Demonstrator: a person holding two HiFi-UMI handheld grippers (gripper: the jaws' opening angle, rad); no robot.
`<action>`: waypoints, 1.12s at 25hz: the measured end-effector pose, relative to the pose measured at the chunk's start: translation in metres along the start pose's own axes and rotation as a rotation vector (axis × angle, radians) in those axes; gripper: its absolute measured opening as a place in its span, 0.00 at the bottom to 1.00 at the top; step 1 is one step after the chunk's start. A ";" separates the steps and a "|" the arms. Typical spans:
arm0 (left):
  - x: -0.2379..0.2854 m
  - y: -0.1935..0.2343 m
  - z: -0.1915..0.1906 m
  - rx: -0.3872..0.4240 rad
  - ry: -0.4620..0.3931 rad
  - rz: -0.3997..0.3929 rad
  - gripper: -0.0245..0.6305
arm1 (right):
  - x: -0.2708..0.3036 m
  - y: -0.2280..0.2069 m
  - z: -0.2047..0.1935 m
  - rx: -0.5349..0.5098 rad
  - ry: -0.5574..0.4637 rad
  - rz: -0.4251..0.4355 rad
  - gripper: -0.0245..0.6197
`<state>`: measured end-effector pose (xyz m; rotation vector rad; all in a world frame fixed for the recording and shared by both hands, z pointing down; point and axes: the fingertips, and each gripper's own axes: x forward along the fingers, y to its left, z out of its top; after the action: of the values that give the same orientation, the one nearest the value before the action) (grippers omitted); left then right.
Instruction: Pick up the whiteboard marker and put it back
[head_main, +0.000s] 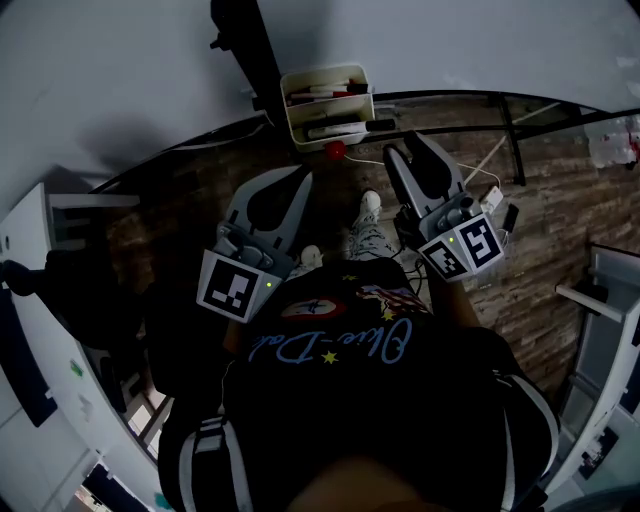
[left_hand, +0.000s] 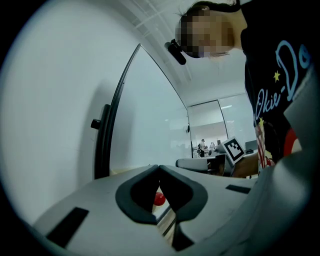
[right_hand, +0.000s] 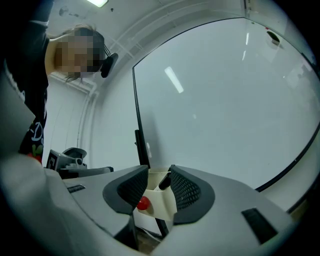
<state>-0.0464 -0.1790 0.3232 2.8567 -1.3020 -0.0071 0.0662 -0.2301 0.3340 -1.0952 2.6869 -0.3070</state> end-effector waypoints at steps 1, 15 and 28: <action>0.001 0.001 -0.001 0.000 0.002 0.003 0.04 | 0.002 -0.002 -0.001 0.003 0.003 0.001 0.26; -0.001 0.023 -0.005 -0.018 0.016 0.098 0.03 | 0.024 -0.016 -0.022 0.063 0.044 0.025 0.30; -0.007 0.028 -0.005 -0.006 0.025 0.134 0.03 | 0.037 -0.008 -0.021 0.073 0.035 0.086 0.21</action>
<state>-0.0721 -0.1914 0.3282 2.7484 -1.4825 0.0247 0.0403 -0.2595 0.3517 -0.9594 2.7209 -0.4088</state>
